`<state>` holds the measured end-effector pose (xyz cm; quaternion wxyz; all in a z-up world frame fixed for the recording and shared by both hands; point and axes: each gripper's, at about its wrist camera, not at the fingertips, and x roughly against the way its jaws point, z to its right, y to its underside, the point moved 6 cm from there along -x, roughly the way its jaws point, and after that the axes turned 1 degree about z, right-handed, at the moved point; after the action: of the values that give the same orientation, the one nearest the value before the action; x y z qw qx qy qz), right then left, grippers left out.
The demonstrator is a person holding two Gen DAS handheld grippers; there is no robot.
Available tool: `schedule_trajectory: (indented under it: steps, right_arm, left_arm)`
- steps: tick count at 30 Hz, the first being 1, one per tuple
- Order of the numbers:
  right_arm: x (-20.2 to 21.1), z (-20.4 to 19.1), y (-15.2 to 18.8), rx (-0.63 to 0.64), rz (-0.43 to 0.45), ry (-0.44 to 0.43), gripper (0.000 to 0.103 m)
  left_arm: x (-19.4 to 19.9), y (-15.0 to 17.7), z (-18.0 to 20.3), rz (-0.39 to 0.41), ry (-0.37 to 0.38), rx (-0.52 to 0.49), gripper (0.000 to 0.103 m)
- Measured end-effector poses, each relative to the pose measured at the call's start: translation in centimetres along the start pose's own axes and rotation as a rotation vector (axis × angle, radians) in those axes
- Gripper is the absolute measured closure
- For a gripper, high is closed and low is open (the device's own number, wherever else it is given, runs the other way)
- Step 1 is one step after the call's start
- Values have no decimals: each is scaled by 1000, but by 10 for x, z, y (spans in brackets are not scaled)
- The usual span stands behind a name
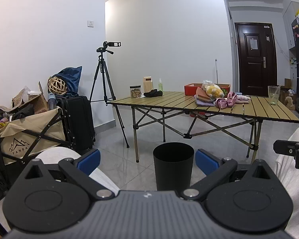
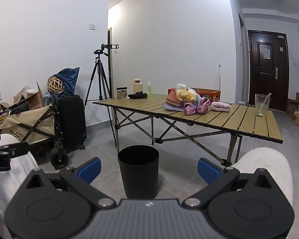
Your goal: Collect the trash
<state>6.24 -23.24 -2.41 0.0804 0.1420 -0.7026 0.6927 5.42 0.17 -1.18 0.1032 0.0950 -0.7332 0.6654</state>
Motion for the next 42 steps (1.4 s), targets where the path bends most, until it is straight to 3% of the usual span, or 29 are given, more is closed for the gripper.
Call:
schedule_trajectory:
  steps: [42]
  right_arm:
    - [3, -3, 0, 1, 4, -5, 0]
  left_arm:
    - [2, 1, -5, -3, 4, 6, 0]
